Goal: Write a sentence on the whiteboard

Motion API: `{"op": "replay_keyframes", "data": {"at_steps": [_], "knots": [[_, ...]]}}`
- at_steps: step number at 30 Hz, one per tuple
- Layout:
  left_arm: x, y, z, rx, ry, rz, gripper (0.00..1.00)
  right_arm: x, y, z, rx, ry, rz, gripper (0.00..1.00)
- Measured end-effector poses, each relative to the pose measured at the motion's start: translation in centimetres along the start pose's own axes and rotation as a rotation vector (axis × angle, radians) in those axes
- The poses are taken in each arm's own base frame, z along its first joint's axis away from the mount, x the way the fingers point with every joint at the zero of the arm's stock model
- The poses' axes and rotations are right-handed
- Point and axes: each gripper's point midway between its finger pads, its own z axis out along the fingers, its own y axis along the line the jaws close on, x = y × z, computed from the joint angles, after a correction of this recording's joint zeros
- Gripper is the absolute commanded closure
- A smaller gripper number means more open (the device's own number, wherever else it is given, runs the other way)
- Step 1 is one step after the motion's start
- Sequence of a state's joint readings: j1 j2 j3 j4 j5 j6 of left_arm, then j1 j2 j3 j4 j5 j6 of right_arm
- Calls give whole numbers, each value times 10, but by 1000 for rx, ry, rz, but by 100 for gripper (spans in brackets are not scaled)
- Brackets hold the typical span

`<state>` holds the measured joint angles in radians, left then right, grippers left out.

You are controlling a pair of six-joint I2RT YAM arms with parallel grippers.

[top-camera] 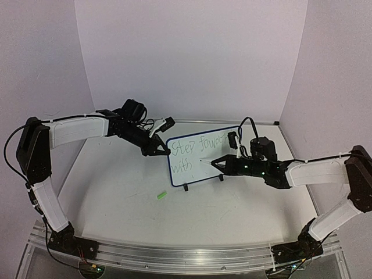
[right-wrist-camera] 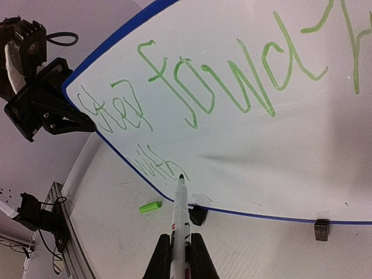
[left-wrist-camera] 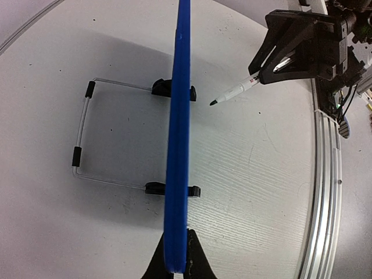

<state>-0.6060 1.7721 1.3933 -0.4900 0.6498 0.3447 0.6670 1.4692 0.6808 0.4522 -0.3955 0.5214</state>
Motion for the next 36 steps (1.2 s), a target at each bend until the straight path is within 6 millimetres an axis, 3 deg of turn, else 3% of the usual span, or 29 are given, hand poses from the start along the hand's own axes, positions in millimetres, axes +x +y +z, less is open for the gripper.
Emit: {"op": "replay_keyframes", "data": {"at_steps": [22,28,36], "knots": [[0,1,0,-6,2,0,100,-12,-14,15,-13,-6,39,100],[0,1,0,-6,2,0,100,-5,-18,18,-14,10,51,100],[0,1,0,-5,2,0,100,23,-36,25,18,75,85,100]]}}
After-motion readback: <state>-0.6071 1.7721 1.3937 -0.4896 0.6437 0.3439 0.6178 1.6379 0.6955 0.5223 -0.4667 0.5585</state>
